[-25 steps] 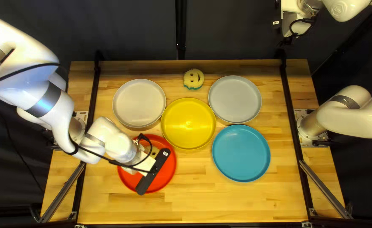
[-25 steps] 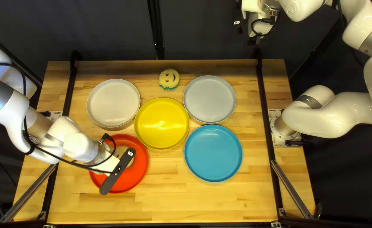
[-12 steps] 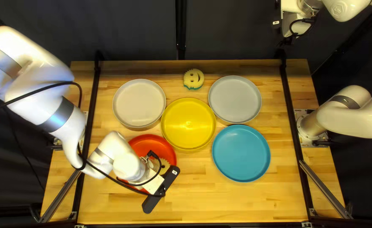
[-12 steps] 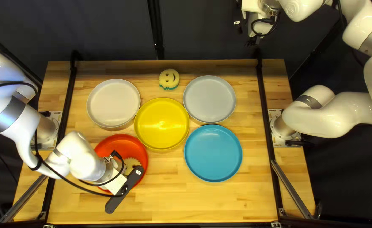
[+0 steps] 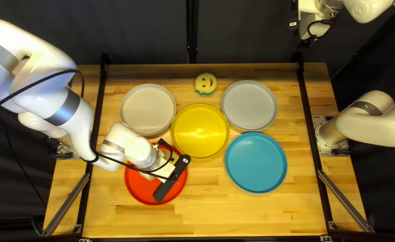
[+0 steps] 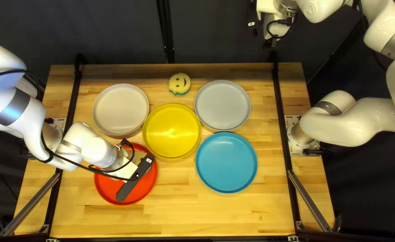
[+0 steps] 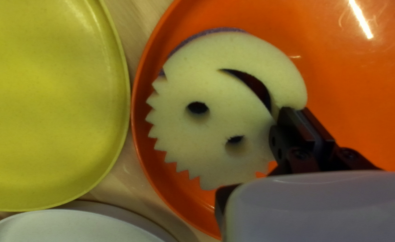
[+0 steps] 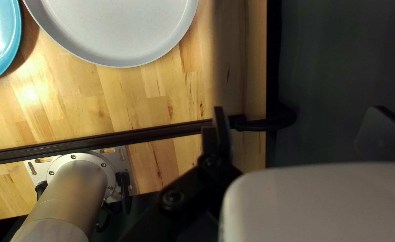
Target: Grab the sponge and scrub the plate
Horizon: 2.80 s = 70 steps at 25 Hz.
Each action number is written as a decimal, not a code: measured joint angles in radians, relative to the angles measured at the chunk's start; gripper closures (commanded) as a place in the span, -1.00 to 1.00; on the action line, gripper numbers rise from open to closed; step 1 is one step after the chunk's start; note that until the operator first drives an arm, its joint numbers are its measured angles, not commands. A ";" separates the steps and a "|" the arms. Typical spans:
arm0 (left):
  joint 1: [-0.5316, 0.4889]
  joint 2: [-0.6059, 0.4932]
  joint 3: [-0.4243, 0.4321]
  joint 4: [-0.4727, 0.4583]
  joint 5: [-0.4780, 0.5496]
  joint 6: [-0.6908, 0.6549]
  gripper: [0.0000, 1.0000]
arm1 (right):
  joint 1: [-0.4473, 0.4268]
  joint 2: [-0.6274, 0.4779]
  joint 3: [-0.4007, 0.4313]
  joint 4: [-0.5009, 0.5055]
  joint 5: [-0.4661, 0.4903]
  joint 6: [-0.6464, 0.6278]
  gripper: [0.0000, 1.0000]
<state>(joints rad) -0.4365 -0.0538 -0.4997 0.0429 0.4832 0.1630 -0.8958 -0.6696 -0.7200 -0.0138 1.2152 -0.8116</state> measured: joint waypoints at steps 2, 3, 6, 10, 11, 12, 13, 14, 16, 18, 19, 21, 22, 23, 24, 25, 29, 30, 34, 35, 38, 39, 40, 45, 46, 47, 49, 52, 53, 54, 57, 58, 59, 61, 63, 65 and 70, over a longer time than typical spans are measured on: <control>-0.038 -0.004 -0.005 0.005 0.014 -0.043 1.00 | 0.000 0.000 0.000 0.000 0.000 0.000 -1.00; -0.054 0.002 -0.013 0.007 0.019 -0.060 1.00 | 0.000 0.000 0.000 0.000 0.000 0.000 -1.00; -0.113 0.040 -0.060 0.016 0.037 -0.116 1.00 | 0.000 0.000 0.000 0.000 0.000 0.000 -1.00; -0.172 0.069 -0.107 0.028 0.066 -0.172 1.00 | 0.000 0.000 0.000 0.000 0.000 0.000 -1.00; -0.181 0.072 -0.113 0.031 0.072 -0.181 1.00 | 0.000 0.000 0.000 0.000 0.000 0.000 -1.00; -0.189 0.074 -0.116 0.033 0.075 -0.190 1.00 | 0.000 0.000 0.000 0.000 0.000 0.000 -1.00; -0.194 0.075 -0.116 0.035 0.076 -0.197 1.00 | 0.000 0.000 0.000 0.000 0.000 0.000 -1.00; -0.197 0.075 -0.112 0.035 0.075 -0.201 1.00 | 0.000 0.000 0.000 0.000 0.000 0.000 -1.00; -0.195 0.069 -0.091 0.032 0.067 -0.200 1.00 | 0.000 0.000 0.000 0.000 0.000 0.000 -1.00; -0.185 0.052 -0.060 0.025 0.056 -0.192 1.00 | 0.000 0.000 0.000 0.000 0.000 0.000 -1.00; -0.180 0.040 -0.044 0.021 0.052 -0.188 1.00 | 0.000 0.000 0.000 0.000 0.000 0.000 -1.00; -0.169 0.008 -0.006 0.013 0.048 -0.182 1.00 | 0.000 0.000 0.000 0.000 0.000 0.000 -1.00; -0.164 -0.013 0.016 0.010 0.047 -0.181 1.00 | 0.000 0.000 0.000 0.000 0.000 0.000 -1.00; -0.160 -0.035 0.037 0.007 0.048 -0.181 1.00 | 0.000 0.000 0.000 0.000 0.000 0.000 -1.00; -0.157 -0.062 0.062 0.004 0.051 -0.183 1.00 | 0.000 0.000 0.000 0.000 0.000 0.000 -1.00; -0.155 -0.087 0.083 0.001 0.056 -0.187 1.00 | 0.000 0.000 0.000 0.000 0.000 0.000 -1.00; -0.149 -0.160 0.138 -0.010 0.082 -0.201 1.00 | 0.000 0.000 0.000 0.000 0.000 0.000 -1.00; -0.149 -0.173 0.149 -0.013 0.087 -0.203 1.00 | 0.000 0.000 0.000 0.000 0.000 0.000 -1.00; -0.148 -0.206 0.178 -0.029 0.098 -0.210 1.00 | 0.000 0.000 0.000 0.000 0.000 0.000 -1.00; -0.149 -0.203 0.178 -0.031 0.097 -0.210 1.00 | 0.000 0.000 0.000 0.000 0.000 0.000 -1.00; -0.153 -0.166 0.151 -0.034 0.087 -0.211 1.00 | 0.000 0.000 0.000 0.000 0.000 0.000 -1.00; -0.157 -0.148 0.133 -0.034 0.083 -0.212 1.00 | 0.000 0.000 0.000 0.000 0.000 0.000 -1.00; -0.160 -0.131 0.117 -0.032 0.081 -0.213 1.00 | 0.000 0.000 0.000 0.000 0.000 0.000 -1.00; -0.179 -0.023 -0.003 -0.006 0.075 -0.223 1.00 | 0.000 0.000 0.000 0.000 0.000 0.000 -1.00; -0.184 -0.004 -0.028 0.001 0.075 -0.225 1.00 | 0.000 0.000 0.000 0.000 0.000 0.000 -1.00; -0.189 0.014 -0.051 0.008 0.077 -0.228 1.00 | 0.000 0.000 0.000 0.000 0.000 0.000 -1.00; -0.198 0.049 -0.095 0.023 0.079 -0.232 1.00 | 0.000 0.000 0.000 0.000 0.000 0.000 -1.00; -0.202 0.082 -0.131 0.044 0.074 -0.229 1.00 | 0.000 0.000 0.000 0.000 0.000 0.000 -1.00; -0.199 0.086 -0.135 0.048 0.071 -0.225 1.00 | 0.000 0.000 0.000 0.000 0.000 0.000 -1.00; -0.195 0.087 -0.133 0.051 0.068 -0.220 1.00 | 0.000 0.000 0.000 0.000 0.000 0.000 -1.00; -0.174 0.064 -0.096 0.054 0.053 -0.201 1.00 | 0.000 0.000 0.000 0.000 0.000 0.000 -1.00; -0.165 0.050 -0.074 0.053 0.045 -0.194 1.00 | 0.000 0.000 0.000 0.000 0.000 0.000 -1.00; -0.157 0.033 -0.052 0.051 0.035 -0.187 1.00 | 0.000 0.000 0.000 0.000 0.000 0.000 -1.00; -0.138 -0.001 -0.006 0.044 0.016 -0.173 1.00 | 0.000 0.000 0.000 0.000 0.000 0.000 -1.00; -0.120 -0.032 0.036 0.033 0.001 -0.158 1.00 | 0.000 0.000 0.000 0.000 0.000 0.000 -1.00; -0.100 -0.067 0.079 0.017 -0.010 -0.137 1.00 | 0.000 0.000 0.000 0.000 0.000 0.000 -1.00; -0.067 -0.135 0.140 -0.014 -0.011 -0.104 1.00 | 0.000 0.000 0.000 0.000 0.000 0.000 -1.00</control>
<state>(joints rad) -0.5036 -0.1889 -0.3598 0.0293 0.4727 0.0585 -0.8958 -0.6696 -0.7200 -0.0138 1.2152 -0.8116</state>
